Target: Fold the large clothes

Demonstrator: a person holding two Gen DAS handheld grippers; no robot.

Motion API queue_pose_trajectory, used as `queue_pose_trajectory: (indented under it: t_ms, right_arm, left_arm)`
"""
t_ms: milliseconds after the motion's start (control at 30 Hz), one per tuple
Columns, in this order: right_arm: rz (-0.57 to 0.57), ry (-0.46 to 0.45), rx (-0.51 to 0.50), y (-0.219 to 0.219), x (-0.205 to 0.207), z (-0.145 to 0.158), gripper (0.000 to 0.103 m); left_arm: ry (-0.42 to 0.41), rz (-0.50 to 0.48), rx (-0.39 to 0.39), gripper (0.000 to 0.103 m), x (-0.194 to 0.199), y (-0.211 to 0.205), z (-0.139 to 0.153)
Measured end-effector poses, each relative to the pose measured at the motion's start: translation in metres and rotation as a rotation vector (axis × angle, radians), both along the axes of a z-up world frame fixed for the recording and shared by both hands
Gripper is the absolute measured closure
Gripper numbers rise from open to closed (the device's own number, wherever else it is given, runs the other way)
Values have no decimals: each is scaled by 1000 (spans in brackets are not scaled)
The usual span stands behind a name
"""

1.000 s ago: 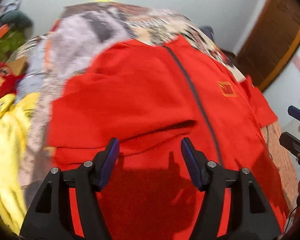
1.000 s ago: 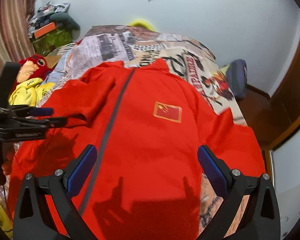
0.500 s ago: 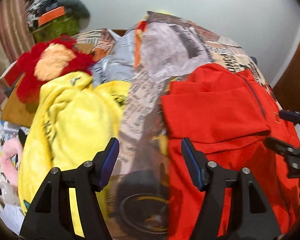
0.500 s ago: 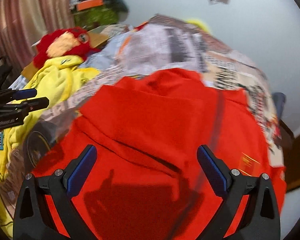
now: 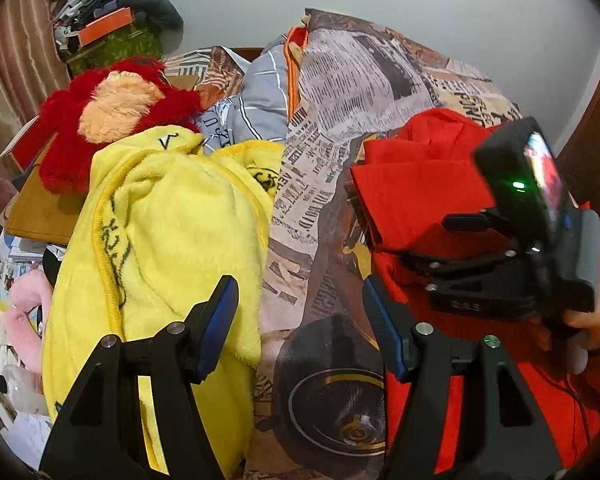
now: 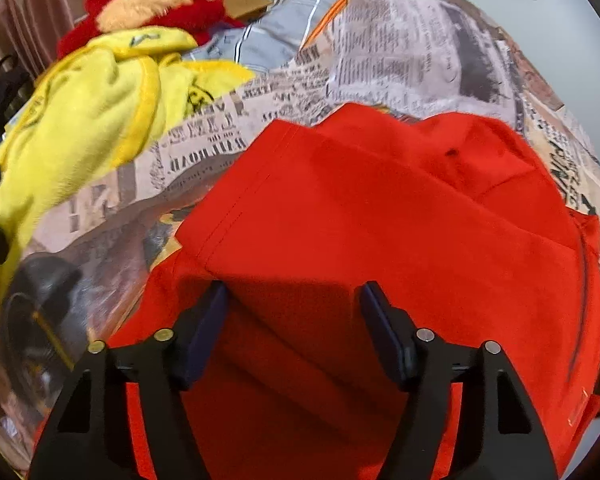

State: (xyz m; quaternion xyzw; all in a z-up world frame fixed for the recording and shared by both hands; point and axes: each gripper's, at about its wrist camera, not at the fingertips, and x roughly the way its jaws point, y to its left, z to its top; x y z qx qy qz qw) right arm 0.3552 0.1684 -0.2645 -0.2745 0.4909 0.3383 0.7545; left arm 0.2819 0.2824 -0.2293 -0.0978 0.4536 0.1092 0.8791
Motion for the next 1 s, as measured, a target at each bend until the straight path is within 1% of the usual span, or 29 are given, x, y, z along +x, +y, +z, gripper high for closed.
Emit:
queue_pose_trajectory:
  t_ms: [100, 133, 167, 233, 300, 433, 533, 600, 633, 700, 767, 867, 933, 1000]
  right_arm:
    - [-8, 10, 45, -1, 2, -2, 53]
    - [-13, 10, 51, -1, 3, -2, 64]
    - [-19, 6, 50, -3, 4, -1, 79]
    - [-32, 8, 70, -7, 6, 3, 94]
    - [-57, 15, 115, -16, 10, 12, 95]
    - [-124, -11, 221, -45, 18, 45, 96]
    - [-178, -42, 303, -76, 25, 76, 96]
    - [-231, -61, 365, -101, 32, 99, 96]
    - [-257, -74, 389, -115, 34, 109, 96]
    - [-302, -113, 429, -139, 38, 127, 96]
    - [-355, -141, 472, -168, 40, 143, 96]
    - [-436, -161, 511, -207, 42, 154, 96]
    - [-473, -165, 515, -228, 40, 155, 96]
    - [-509, -170, 498, -251, 37, 151, 96]
  left_arm:
    - [11, -9, 2, 40, 3, -3, -6]
    - [18, -13, -2, 40, 5, -5, -9]
    - [24, -15, -5, 40, 7, -6, -11]
    - [34, -22, -9, 40, 11, -10, -14]
    - [41, -38, -10, 40, 15, -16, -15]
    - [48, -88, 8, 40, 27, -33, -14]
    - [53, -117, 21, 40, 36, -45, -14]
    - [54, -128, 24, 38, 43, -52, -17]
    - [60, -128, 18, 36, 48, -55, -19]
    - [72, -127, 5, 35, 57, -59, -26]
    - [91, -113, 12, 35, 66, -60, -34]
    - [146, -71, 57, 35, 80, -61, -54]
    - [179, -42, 60, 35, 86, -59, -68]
    - [176, -21, 73, 33, 86, -58, -74]
